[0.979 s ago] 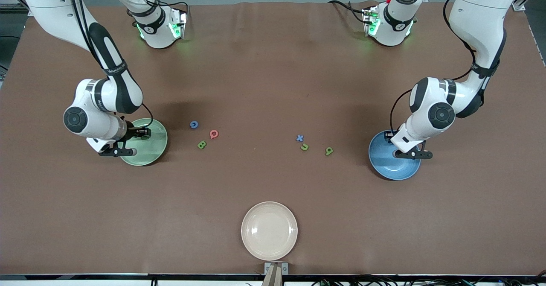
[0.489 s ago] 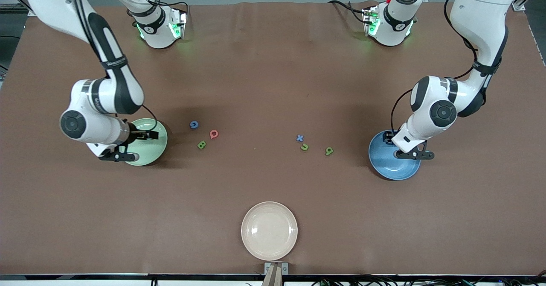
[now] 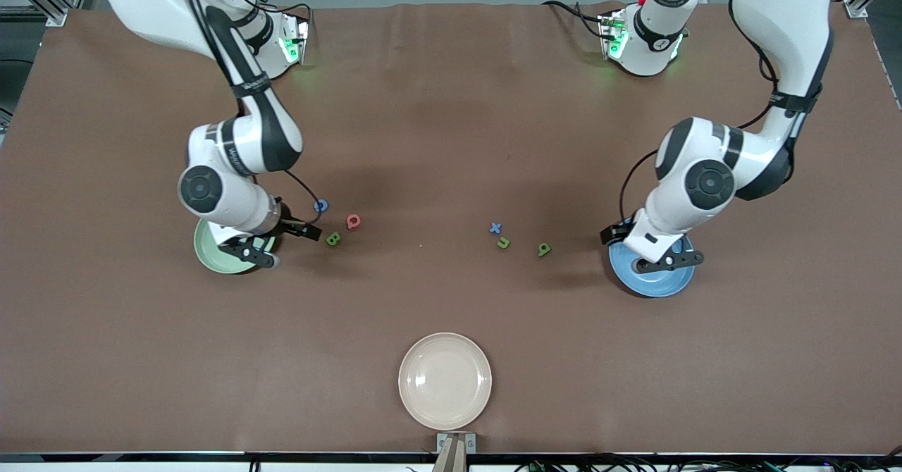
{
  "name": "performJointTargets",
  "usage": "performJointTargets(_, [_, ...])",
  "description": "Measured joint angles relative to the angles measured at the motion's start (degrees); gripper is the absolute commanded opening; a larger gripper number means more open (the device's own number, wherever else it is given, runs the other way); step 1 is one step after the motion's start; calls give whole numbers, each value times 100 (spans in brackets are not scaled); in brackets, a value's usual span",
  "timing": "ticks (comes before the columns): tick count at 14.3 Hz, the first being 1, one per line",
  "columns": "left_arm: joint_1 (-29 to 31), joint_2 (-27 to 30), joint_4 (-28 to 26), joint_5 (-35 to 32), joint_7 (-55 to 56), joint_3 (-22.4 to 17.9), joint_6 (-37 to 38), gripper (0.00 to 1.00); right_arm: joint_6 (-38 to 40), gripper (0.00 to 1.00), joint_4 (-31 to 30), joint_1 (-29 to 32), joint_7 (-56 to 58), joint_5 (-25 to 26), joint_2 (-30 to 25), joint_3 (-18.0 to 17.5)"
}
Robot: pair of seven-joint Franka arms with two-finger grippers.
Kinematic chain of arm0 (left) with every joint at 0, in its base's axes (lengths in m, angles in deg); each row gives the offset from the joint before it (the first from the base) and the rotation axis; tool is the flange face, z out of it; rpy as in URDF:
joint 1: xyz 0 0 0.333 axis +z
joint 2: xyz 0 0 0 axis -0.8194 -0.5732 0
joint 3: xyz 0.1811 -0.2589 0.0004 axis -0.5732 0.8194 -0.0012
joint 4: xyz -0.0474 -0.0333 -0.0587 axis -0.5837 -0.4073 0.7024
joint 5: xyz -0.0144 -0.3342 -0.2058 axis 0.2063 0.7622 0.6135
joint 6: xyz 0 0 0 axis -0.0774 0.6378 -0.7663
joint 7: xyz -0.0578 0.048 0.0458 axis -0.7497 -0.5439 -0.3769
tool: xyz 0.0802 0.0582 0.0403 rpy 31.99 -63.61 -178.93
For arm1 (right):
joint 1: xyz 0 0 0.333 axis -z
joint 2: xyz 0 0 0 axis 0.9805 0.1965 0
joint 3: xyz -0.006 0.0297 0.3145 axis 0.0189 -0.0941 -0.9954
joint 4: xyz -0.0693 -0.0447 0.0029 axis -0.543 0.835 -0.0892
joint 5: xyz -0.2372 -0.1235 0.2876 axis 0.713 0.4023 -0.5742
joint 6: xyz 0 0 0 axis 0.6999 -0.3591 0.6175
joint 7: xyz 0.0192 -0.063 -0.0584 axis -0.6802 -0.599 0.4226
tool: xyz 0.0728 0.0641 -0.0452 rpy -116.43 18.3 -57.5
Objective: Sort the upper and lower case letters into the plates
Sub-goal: 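Reach the left gripper to green b while the right gripper reaches B, then grasp green b with the left gripper while the right gripper drops B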
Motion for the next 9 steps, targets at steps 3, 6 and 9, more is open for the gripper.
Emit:
performJointTargets(3, [-477,-416,421,0,1629,23,-1,99,-659,100,-11,-512,-917,0,330,-3])
performJointTargets(6, [-830,-944,887,-2,2570,23,-18,99,-1234,96,-16,-729,-1262,0,701,2])
performJointTargets(9, [-979,-1336,1160,-2,2841,20,-183,99,-1312,95,-13,-718,-1284,0,808,69])
